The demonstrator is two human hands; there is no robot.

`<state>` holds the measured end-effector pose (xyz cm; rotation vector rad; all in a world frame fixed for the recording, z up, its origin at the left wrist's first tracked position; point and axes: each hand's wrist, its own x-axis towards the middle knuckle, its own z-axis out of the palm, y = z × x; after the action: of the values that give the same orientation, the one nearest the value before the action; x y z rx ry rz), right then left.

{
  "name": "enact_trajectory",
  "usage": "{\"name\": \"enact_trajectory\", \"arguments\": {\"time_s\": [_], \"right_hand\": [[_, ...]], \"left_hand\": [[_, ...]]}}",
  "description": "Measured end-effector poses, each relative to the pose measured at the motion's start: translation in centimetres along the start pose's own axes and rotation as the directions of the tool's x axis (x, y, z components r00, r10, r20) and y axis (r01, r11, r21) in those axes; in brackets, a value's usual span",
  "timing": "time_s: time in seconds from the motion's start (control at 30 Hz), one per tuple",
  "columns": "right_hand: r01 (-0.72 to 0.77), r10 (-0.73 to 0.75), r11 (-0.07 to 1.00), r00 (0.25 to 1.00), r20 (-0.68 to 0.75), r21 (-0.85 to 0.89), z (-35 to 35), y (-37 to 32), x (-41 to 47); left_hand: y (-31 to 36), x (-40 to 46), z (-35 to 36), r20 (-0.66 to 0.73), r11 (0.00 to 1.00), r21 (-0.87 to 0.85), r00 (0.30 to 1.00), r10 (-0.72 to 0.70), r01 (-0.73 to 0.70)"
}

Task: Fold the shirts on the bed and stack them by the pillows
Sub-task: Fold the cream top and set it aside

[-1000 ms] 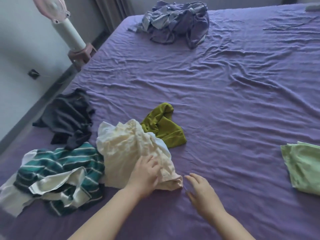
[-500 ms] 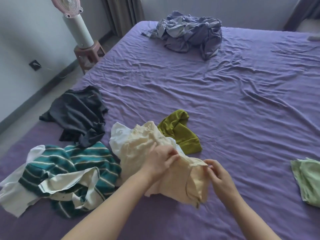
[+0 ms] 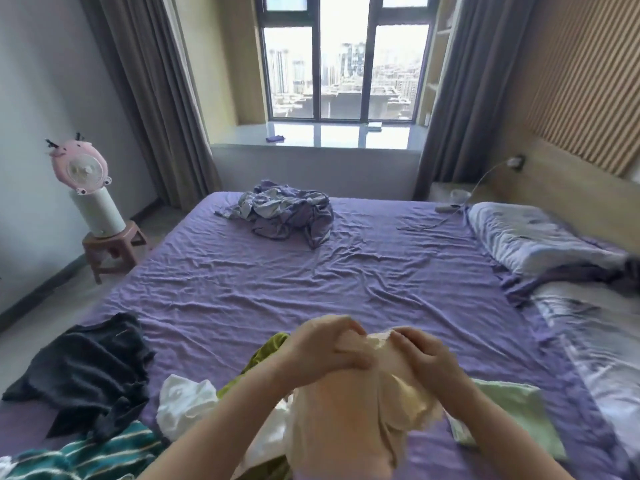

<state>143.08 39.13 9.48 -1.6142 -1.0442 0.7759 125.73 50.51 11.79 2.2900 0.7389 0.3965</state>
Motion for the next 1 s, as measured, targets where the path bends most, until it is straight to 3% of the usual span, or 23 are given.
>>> {"name": "enact_trajectory", "arguments": {"time_s": [0.17, 0.27, 0.3, 0.4, 0.43, 0.57, 0.63, 0.77, 0.93, 1.0], "right_hand": [[0.037, -0.033, 0.999, 0.973, 0.231, -0.015, -7.3, -3.6, -3.4], [0.094, -0.074, 0.992, 0.974, 0.212, -0.082, -10.7, -4.9, -5.5], [0.106, -0.092, 0.992, 0.982, 0.164, -0.076, -11.6, -5.4, -6.0], [0.136, -0.135, 0.99, 0.99, 0.032, -0.046, -14.2, -7.5, -6.5], [0.156, -0.156, 0.986, 0.988, 0.012, -0.053, -14.9, -8.5, -6.6], [0.281, -0.279, 0.94, 0.96, 0.037, -0.194, -17.4, -12.2, -7.6], [0.297, -0.295, 0.923, 0.954, 0.046, -0.246, -18.9, -13.2, -8.3], [0.286, -0.291, 0.942, 0.957, -0.002, -0.177, -22.9, -14.4, -10.1], [0.299, -0.327, 0.903, 0.944, -0.043, -0.309, -29.6, -16.0, -12.1], [0.295, -0.317, 0.908, 0.948, -0.028, -0.297, -31.9, -16.3, -13.0]], "left_hand": [[8.9, 1.7, 0.0, -0.127, 0.968, -0.248, 0.992, 0.012, -0.044], [13.8, 2.4, 0.1, -0.159, 0.941, -0.338, 0.986, -0.045, -0.011], [15.0, 2.6, 0.1, -0.2, 0.951, -0.31, 0.978, -0.054, -0.011], [17.5, 3.0, 0.6, -0.409, 0.995, 0.092, 0.912, -0.001, 0.043], [18.2, 2.9, 1.0, -0.432, 0.99, 0.138, 0.901, 0.03, 0.033], [21.6, 2.4, 3.7, -0.233, 0.978, -0.206, 0.969, -0.078, 0.029], [22.0, 2.6, 5.0, -0.194, 0.981, -0.19, 0.978, -0.071, 0.034], [22.1, 2.2, 6.9, -0.183, 0.994, 0.049, 0.979, -0.088, 0.098], [21.2, 1.2, 8.6, -0.125, 0.974, 0.131, 0.978, -0.167, 0.183], [21.1, 0.6, 9.4, -0.029, 0.982, 0.059, 0.984, -0.175, 0.177]]}}
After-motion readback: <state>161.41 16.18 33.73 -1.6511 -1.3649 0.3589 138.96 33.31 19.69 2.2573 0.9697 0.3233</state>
